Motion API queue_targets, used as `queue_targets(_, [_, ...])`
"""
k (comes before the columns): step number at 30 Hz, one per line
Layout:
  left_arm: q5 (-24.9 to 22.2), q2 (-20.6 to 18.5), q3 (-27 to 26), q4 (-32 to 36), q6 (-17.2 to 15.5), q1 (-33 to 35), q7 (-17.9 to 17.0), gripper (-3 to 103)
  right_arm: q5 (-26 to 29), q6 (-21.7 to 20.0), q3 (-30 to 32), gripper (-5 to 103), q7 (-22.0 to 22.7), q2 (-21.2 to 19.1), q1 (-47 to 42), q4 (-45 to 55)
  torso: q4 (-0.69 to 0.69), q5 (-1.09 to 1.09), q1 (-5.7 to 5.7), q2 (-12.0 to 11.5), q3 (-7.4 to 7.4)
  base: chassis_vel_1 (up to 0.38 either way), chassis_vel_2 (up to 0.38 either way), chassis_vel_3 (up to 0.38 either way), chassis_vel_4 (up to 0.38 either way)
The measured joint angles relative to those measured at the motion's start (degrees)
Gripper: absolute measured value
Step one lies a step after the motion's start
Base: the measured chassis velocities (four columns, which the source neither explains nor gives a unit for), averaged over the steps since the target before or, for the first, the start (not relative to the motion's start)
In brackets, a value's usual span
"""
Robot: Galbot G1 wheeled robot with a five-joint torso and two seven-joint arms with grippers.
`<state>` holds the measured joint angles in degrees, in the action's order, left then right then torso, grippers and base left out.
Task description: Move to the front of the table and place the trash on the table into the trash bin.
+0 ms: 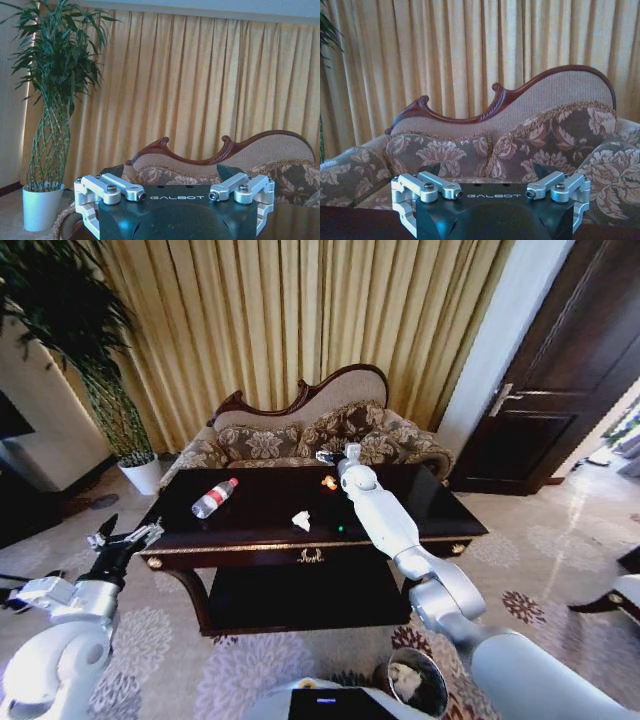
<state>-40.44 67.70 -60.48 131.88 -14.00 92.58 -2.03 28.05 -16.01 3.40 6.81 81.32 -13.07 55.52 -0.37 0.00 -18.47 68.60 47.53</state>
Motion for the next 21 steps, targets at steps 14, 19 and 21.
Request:
queue_targets(14, [-0.51,-0.09,-0.51,-0.06,0.04,0.13,0.06,100,0.17,-14.45,-1.17,100,0.0,-1.49,-0.56,6.28,-0.01,0.0,0.11,0.06,-0.04,0.012,-0.016,-0.013,0.012])
queue_targets(19, [-0.85,0.0,-1.22,0.33,-0.16,0.48,0.05,100,-1.39,-20.67,-2.01,100,-0.01,-1.08,-0.21,6.59,0.0,-0.01,0.06,0.02,-0.03,0.0,0.0,0.0,0.0])
queue_targets(21, [-0.86,0.19,-1.56,0.49,-0.17,0.79,0.04,100,-1.62,-22.41,-2.14,100,-0.01,-1.21,-0.19,6.54,0.02,-0.01,0.09,0.03,-0.03,0.0,0.0,0.0,0.0])
